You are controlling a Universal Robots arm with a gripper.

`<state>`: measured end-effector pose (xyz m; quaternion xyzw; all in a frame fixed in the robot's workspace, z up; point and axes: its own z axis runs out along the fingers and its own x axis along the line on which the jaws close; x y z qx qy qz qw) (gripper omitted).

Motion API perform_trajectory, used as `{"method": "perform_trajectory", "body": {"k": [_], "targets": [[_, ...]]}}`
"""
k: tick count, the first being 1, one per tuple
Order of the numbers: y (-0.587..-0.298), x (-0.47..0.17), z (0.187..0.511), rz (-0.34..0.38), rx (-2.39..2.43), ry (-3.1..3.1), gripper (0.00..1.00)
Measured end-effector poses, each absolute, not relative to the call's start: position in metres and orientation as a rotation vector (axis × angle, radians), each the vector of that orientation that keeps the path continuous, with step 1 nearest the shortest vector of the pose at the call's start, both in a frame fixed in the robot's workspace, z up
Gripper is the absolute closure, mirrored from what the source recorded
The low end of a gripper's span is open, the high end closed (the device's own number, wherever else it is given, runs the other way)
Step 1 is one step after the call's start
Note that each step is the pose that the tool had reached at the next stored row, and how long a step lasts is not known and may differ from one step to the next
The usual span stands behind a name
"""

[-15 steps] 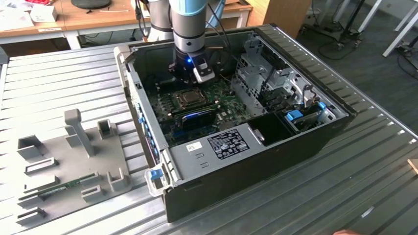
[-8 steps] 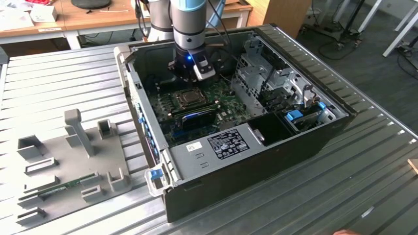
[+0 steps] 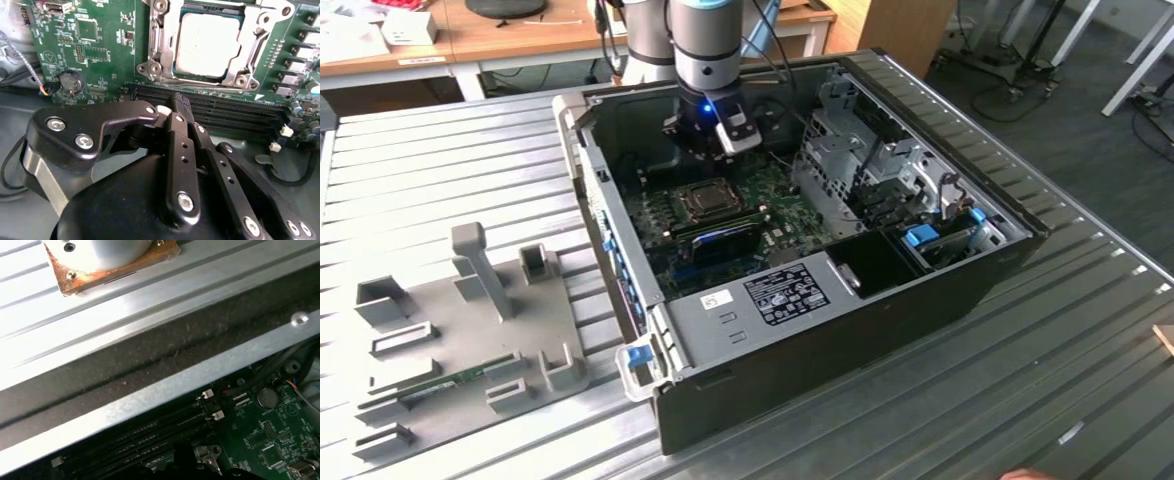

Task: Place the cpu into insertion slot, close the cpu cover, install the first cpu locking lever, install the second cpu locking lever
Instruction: 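Install the first cpu locking lever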

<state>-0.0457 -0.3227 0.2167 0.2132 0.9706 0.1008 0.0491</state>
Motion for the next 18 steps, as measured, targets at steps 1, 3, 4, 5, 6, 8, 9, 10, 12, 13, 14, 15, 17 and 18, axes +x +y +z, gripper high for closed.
{"method": "perform_trajectory", "body": {"k": [1, 3, 4, 5, 6, 8, 9, 10, 12, 13, 14, 15, 17, 18], "targets": [[-0.3227, -0.0457, 0.2167, 0.307, 0.649, 2.957, 0.90], [-0.3227, -0.0457, 0.2167, 0.307, 0.649, 2.957, 0.90], [-0.3227, -0.0457, 0.2167, 0.307, 0.649, 2.957, 0.90], [-0.3227, -0.0457, 0.2168, 0.303, 0.649, 2.958, 0.90], [-0.3227, -0.0457, 0.2168, 0.292, 0.646, 2.960, 0.90], [-0.3227, -0.0457, 0.2168, 0.255, 0.629, 2.969, 0.90], [-0.3228, -0.0458, 0.2168, 0.229, 0.618, 2.973, 0.90], [-0.3227, -0.0458, 0.2168, 0.206, 0.606, 2.977, 0.90], [-0.3227, -0.0457, 0.2167, 0.176, 0.575, 2.985, 0.90], [-0.3227, -0.0457, 0.2167, 0.172, 0.553, 2.990, 0.90], [-0.3228, -0.0458, 0.2168, 0.169, 0.528, 2.996, 0.90], [-0.3228, -0.0458, 0.2168, 0.168, 0.501, 3.001, 0.90], [-0.3227, -0.0457, 0.2166, 0.169, 0.448, 3.012, 0.90], [-0.3227, -0.0457, 0.2165, 0.170, 0.421, 3.017, 0.90]]}}
